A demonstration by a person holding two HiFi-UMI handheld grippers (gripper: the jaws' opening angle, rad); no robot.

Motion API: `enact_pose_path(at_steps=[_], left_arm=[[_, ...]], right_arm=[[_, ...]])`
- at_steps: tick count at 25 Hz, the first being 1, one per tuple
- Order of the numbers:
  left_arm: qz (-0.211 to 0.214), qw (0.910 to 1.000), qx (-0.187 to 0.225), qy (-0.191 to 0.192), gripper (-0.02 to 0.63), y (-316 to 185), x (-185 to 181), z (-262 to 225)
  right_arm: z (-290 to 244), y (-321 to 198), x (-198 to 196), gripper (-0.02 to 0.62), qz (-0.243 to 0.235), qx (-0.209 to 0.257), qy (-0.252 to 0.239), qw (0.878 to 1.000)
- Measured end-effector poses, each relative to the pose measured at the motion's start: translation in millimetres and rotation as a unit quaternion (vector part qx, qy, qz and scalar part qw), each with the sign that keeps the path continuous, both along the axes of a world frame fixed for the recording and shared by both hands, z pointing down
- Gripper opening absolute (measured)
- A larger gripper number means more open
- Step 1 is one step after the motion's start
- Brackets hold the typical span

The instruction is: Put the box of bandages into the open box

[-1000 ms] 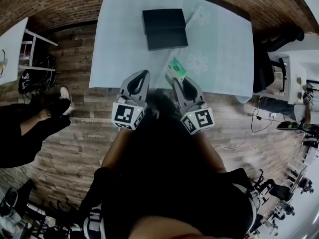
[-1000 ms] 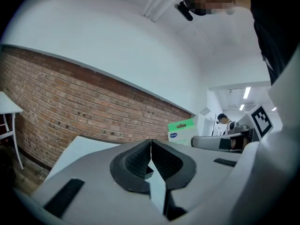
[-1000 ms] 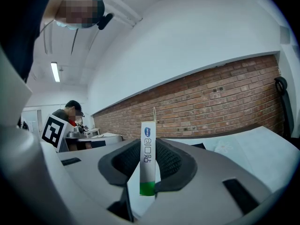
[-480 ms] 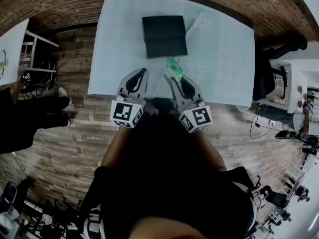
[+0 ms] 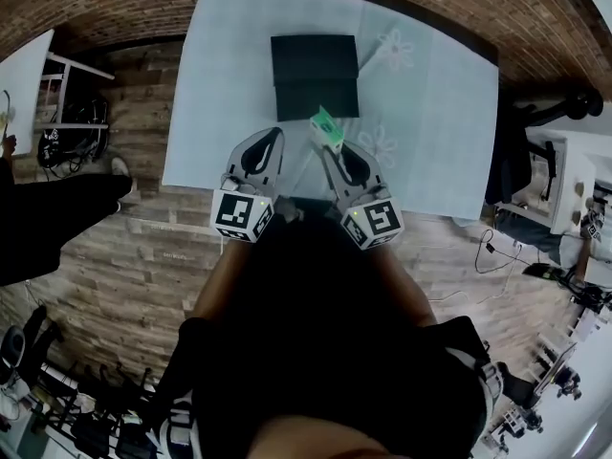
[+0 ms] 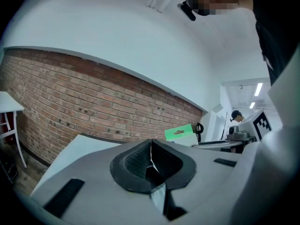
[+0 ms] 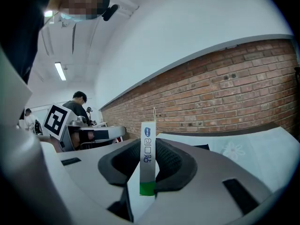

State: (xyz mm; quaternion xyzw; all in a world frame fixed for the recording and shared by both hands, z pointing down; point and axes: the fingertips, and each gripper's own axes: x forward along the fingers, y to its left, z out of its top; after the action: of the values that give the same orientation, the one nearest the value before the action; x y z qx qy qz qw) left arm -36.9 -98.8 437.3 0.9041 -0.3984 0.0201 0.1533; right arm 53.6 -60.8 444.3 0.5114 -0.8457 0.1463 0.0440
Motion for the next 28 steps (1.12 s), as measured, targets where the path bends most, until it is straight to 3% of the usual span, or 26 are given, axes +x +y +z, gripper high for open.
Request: enact_pose_path(at_steps=[10,28], left_arm=[[-0.005,0.9997,-0.024,-0.010,0.035,-31.2,22.9,20.4],[-0.019,0.9985,-0.049,-0.016,0.035,-86.0,40.6,45.6]], right_arm=[[28.6,-35.8,22.5,0.110,-0.007,-0.026,0.010,1.000],[100.1,-93.9,31.6,0.110,-0.067,-0.060,0.109,0.990]])
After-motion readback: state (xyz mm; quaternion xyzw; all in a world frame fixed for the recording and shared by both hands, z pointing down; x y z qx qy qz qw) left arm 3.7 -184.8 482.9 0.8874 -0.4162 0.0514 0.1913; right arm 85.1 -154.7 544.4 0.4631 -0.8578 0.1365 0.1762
